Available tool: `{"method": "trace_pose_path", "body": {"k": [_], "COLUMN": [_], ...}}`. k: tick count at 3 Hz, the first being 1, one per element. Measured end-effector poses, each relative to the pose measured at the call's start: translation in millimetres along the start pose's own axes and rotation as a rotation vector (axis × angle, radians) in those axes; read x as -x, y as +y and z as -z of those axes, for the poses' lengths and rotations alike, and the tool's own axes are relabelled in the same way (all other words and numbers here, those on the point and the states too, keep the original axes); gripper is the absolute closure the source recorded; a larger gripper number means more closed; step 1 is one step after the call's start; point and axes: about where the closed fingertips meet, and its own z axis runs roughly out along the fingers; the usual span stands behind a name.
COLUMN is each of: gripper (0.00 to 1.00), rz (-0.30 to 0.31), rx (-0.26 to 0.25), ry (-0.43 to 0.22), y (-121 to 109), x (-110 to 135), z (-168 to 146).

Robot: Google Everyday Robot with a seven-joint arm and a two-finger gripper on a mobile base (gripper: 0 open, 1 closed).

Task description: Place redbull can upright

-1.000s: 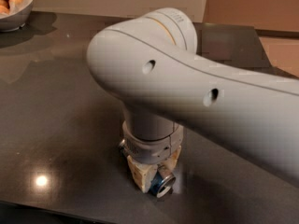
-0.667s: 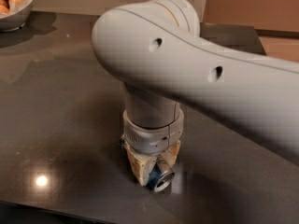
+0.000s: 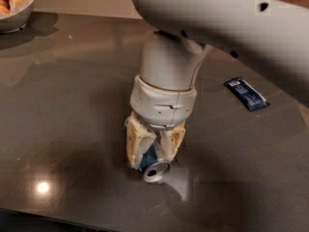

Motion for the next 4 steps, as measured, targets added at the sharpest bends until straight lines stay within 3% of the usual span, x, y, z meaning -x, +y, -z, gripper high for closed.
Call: {"method": "trace_pose_path", "body": {"k": [1,2,3,4], "gripper": [1.00,1.00,1.00,1.00], "rz": [-0.132,-0.301,-0.487,-0.521], "rx": [-0.104,-0.185,-0.219,-0.227], "ry": [0.016,0.067,0.141,0.147], "y": [-6.8,-2.2,10.9,9.6], "x": [-3.5,-3.9,-1.9,-3.4], "z": [17.3,39.0,54.2,55.4]}}
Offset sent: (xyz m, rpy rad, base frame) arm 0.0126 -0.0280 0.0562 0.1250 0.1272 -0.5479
